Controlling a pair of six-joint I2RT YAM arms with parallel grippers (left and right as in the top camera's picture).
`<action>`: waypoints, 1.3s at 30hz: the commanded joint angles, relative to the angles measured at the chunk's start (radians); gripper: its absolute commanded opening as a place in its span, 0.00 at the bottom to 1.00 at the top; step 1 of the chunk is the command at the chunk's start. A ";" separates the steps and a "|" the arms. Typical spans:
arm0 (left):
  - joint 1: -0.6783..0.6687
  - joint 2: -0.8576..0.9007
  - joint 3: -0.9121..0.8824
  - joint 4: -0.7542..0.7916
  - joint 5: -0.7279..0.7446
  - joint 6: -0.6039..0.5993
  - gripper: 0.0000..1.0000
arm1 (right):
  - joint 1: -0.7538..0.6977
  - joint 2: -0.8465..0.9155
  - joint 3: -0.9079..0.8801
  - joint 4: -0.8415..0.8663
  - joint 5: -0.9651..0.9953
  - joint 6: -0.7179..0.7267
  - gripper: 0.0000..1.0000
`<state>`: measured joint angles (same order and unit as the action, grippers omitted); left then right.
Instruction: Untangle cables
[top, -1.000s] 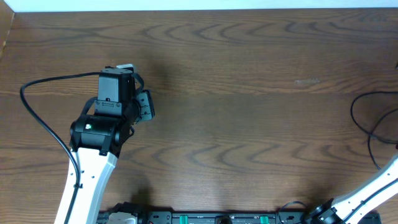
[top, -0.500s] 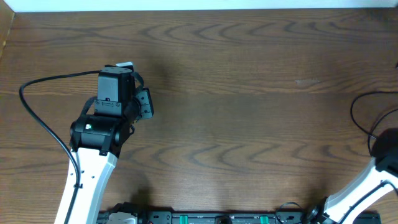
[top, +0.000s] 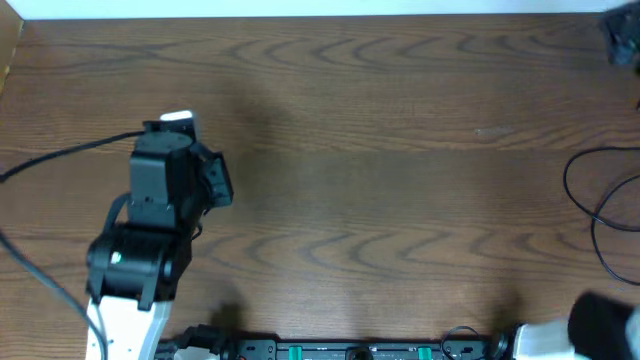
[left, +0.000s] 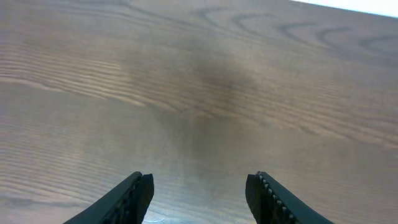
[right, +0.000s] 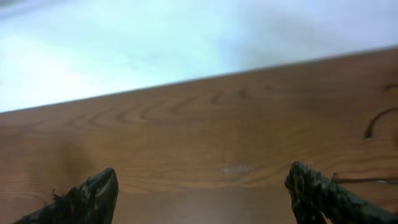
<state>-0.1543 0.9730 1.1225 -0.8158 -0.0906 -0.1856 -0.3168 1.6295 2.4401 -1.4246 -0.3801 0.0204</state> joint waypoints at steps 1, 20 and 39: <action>0.003 -0.076 0.006 -0.018 -0.035 0.005 0.54 | 0.003 -0.144 0.009 -0.015 0.000 -0.030 0.82; 0.003 -0.313 0.006 -0.136 -0.132 0.008 0.55 | 0.005 -0.753 -0.101 -0.026 -0.014 -0.013 0.81; 0.003 -0.316 0.006 -0.142 -0.132 0.016 0.55 | 0.309 -1.152 -0.843 -0.046 0.310 0.026 0.85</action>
<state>-0.1543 0.6609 1.1225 -0.9604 -0.2131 -0.1829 -0.0235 0.5133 1.6890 -1.4784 -0.1616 0.0422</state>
